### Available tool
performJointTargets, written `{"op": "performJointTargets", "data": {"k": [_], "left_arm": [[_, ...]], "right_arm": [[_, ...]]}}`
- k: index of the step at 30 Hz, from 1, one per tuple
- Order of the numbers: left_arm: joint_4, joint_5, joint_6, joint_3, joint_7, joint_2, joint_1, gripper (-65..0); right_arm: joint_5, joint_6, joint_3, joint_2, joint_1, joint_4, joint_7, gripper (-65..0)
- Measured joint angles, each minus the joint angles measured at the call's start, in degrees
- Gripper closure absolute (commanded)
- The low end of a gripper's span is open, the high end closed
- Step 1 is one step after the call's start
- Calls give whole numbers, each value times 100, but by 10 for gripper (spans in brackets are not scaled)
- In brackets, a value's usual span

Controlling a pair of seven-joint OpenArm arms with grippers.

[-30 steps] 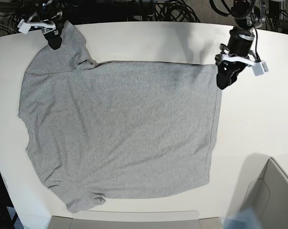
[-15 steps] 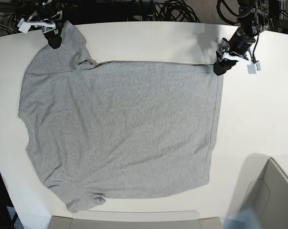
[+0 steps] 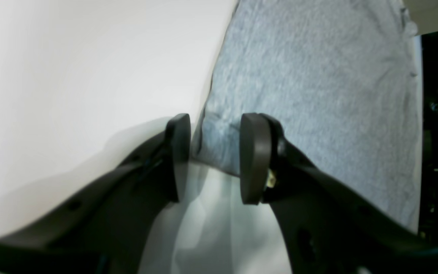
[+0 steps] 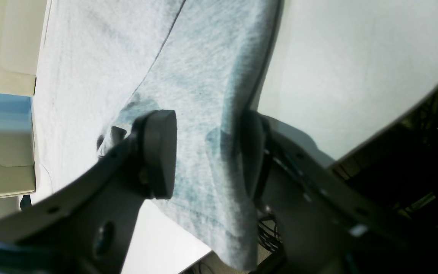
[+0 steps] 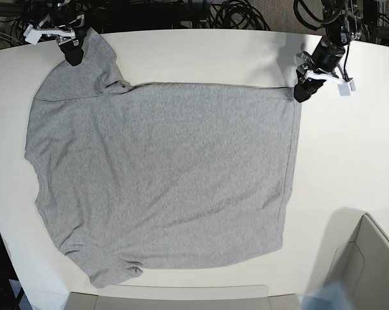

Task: Fold the T-shirt properly
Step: 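Close both grippers on the shirt's shoulder corners, then pull the gripped shoulder edge toward the robot base with both grippers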

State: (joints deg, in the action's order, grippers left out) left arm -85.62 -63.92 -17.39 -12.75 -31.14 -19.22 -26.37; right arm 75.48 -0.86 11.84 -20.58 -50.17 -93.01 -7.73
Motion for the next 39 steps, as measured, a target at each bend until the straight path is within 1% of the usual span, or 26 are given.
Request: {"op": "performJointTargets", "data": {"k": [2,4,6,9,12,13,14,16,17,19,20,21,22,25,27,31,36,39], "left_arm": [[15,76,-7,35,13,0,72,-230],[28,179,-203,181,15,-2,127,-230],[37,175,-304,350,15,0,164,-230],[44,168,-350,577,15,11,190,-229],[74,131,-369,608,-7,33,282,-226],[81,142,-365,608,-28,33,317,-214],[107,153,-356,608,-26,33,341,-191],[195,155,-345,605,-26,31,385,-128],[225,184,-348,599,-31,31,413,-95],[273,256,-345,599,-33,28,420,-15],[289,256,-350,595,-31,20,420,0],[289,254,-350,595,-35,15,417,0],[289,256,-348,595,-33,15,420,0],[289,236,-356,595,-35,2,413,0],[289,245,-352,595,-37,2,413,0],[295,238,-361,586,-28,0,280,0],[289,177,-470,164,-7,2,-52,0],[286,98,-503,52,52,-7,-223,0]], "right_arm": [[0,0,0,-2,0,2,2,-274],[0,0,0,-2,0,0,0,-274],[0,4,0,-2,0,-15,2,-274],[0,4,-17,-4,0,-15,-2,-274],[0,4,-22,-4,0,-22,-2,-273],[0,4,-22,-2,0,-22,-2,-269],[0,4,-22,-4,0,-22,-2,-254],[2,26,-22,-7,0,-9,17,-193],[2,33,-22,-20,0,4,35,-157],[-2,98,-28,-101,-4,9,129,-64],[-2,98,-28,-131,-4,20,131,-29],[4,136,-26,-144,-4,35,129,0],[-24,138,-26,-160,-15,39,127,0],[-291,129,-55,-337,-83,35,192,0],[-369,160,0,-289,-109,39,105,0],[-518,131,-9,-236,-190,7,127,0],[-520,122,85,-238,-525,-131,146,0],[-518,111,339,-22,-671,-175,155,0]]}}
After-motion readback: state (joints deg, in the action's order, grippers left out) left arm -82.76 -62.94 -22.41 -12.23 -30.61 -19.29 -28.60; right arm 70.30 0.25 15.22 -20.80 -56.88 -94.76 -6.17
